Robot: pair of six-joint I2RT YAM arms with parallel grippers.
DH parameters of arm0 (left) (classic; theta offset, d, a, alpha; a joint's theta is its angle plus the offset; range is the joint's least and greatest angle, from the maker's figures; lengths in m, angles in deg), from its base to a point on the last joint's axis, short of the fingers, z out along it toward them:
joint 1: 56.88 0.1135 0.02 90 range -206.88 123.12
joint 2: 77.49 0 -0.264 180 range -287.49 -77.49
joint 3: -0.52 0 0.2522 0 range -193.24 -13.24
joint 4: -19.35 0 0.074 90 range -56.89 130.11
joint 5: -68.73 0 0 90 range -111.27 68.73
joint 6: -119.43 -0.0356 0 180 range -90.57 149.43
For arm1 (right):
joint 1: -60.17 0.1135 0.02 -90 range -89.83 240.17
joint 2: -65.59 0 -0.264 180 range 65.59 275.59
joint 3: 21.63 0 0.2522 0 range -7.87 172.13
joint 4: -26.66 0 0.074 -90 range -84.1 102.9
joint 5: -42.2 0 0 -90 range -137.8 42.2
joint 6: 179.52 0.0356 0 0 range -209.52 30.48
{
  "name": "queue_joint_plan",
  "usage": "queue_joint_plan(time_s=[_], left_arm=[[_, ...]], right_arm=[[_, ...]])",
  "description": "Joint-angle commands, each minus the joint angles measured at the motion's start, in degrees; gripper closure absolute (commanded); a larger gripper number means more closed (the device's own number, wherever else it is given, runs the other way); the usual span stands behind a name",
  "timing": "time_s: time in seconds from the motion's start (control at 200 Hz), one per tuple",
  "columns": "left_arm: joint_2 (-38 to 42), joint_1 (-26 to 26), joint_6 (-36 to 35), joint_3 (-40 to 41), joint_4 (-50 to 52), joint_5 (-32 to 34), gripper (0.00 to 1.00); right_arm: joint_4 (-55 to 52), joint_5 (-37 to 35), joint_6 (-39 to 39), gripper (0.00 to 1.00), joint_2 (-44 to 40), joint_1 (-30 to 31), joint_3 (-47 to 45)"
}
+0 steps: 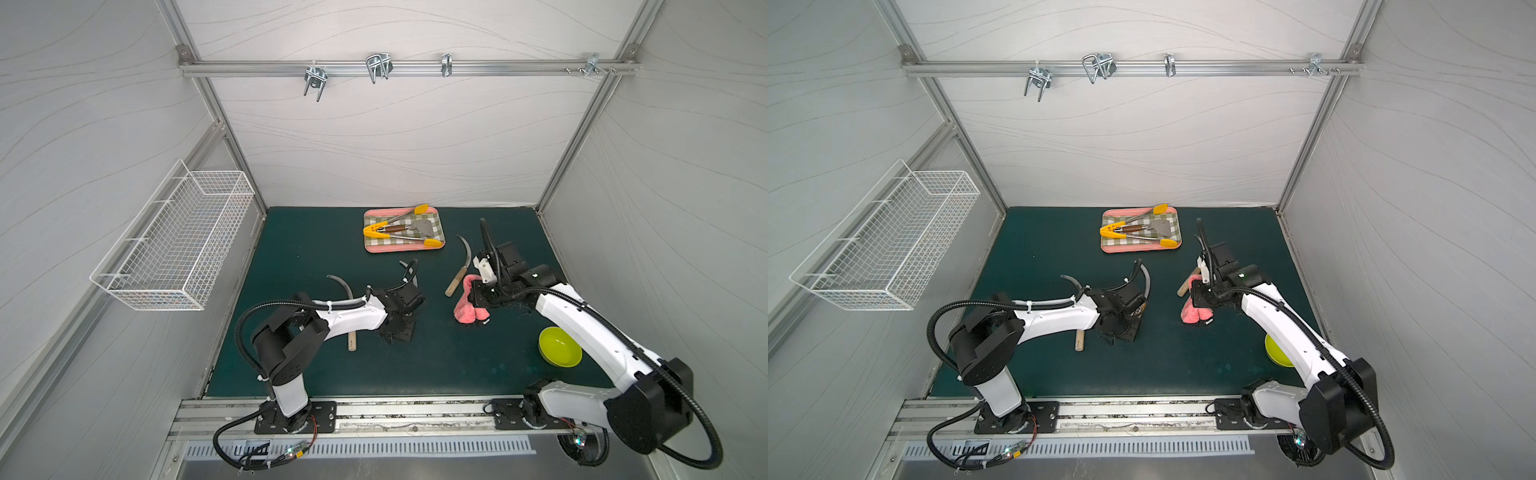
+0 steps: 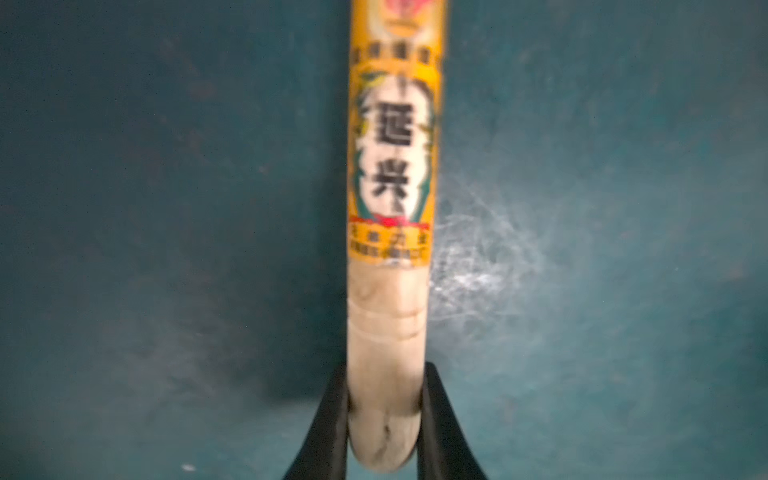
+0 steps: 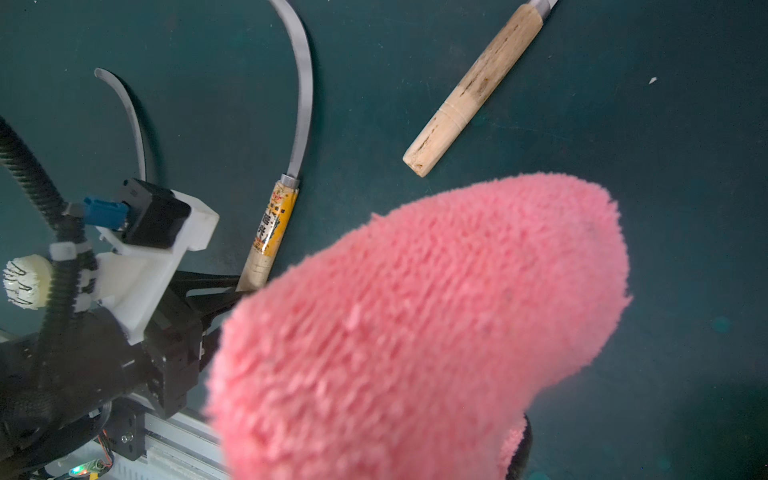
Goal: Wipe small sickles with rags
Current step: Pick up the small sickle from the center of the board, then place the small sickle at the center of the board.
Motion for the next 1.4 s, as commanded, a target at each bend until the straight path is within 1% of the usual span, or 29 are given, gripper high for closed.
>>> queue_joint_plan(time_s=[0.0,0.22,0.385,0.46,0.525,0.64,0.79,0.925,1.156,1.276,1.396], left_arm=[[-0.5,0.1,-0.1,-1.2,1.0,0.9,1.00],[4.7,0.0,-2.5,0.2,4.4,2.3,1.00],[12.3,-1.7,-5.8,2.9,5.8,2.6,1.00],[15.4,-4.3,-8.0,3.6,6.0,3.6,1.00],[17.6,-7.7,-10.4,3.7,6.1,5.2,1.00],[19.0,-13.8,-14.5,3.2,6.0,6.4,1.00],[17.3,-18.9,-18.5,2.5,6.1,6.0,1.00],[14.4,-20.9,-19.5,2.1,5.8,5.2,1.00],[5.5,-20.7,-20.9,-0.5,2.9,6.2,1.00],[0.6,-20.3,-21.0,-3.5,1.9,5.3,1.00],[-1.6,-19.1,-21.2,-5.0,-0.1,3.5,1.00]], right_arm=[[-1.1,-0.5,-0.7,0.87,0.5,0.3,1.6],[-1.8,0.0,-1.0,0.87,-1.5,-0.4,0.8],[-2.3,2.7,-1.3,0.87,-3.7,-4.5,-0.2],[-3.1,3.8,-1.9,0.87,-4.6,-6.8,0.1],[-4.2,4.3,-2.7,0.87,-5.0,-8.4,1.0],[-6.4,4.3,-4.4,0.87,-4.7,-11.2,2.7],[-7.2,5.2,-5.3,0.87,-4.9,-13.7,4.2],[-7.6,5.1,-5.4,0.87,-4.7,-14.0,4.9],[-9.5,4.1,-5.5,0.86,-4.3,-14.0,4.9],[-11.2,2.9,-5.8,0.86,-4.3,-14.0,5.6],[-13.0,2.9,-6.3,0.86,-3.7,-13.9,5.8]])
